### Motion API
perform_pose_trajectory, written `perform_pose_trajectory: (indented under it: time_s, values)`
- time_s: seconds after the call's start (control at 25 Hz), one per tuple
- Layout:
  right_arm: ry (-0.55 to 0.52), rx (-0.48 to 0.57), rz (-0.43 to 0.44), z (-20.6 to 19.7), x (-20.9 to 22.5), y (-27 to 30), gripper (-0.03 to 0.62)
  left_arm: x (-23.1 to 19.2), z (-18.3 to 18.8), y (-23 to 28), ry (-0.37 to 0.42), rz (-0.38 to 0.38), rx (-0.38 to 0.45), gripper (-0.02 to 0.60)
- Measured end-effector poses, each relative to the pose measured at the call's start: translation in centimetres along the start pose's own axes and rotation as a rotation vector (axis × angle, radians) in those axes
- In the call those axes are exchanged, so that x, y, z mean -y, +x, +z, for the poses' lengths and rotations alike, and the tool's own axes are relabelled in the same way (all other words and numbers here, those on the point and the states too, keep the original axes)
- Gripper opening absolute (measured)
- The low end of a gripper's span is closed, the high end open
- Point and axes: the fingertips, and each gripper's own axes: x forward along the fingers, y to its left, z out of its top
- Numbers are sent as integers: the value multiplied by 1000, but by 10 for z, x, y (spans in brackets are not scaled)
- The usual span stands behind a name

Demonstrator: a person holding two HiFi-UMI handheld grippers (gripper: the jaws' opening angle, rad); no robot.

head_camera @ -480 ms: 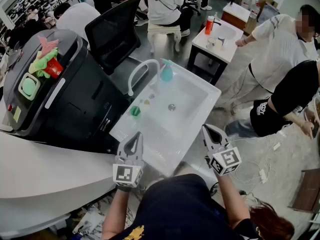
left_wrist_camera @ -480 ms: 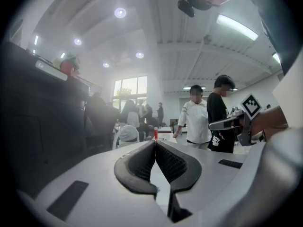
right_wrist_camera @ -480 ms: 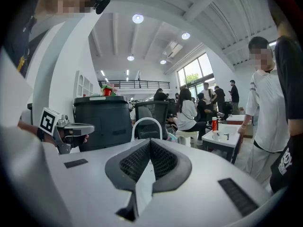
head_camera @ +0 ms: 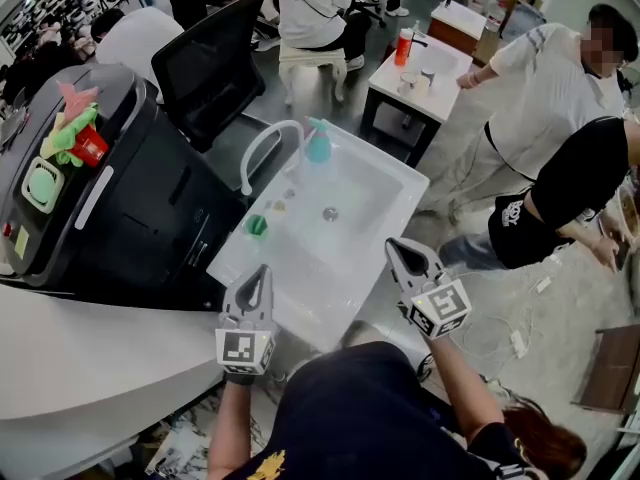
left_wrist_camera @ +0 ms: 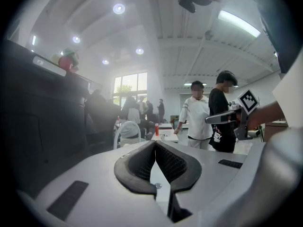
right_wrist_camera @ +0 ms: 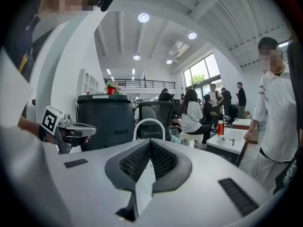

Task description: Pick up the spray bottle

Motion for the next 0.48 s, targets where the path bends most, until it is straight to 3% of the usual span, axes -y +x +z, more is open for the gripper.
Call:
perform_pose_trajectory:
  time_s: [0.16,0.48]
  values:
    - [-24,-9,24,2,9,11,5,-3,2,8,-2,-1,3,18]
    - [-44,-28,72,5,44,51,92,-18,4,22,-12,44,5,18]
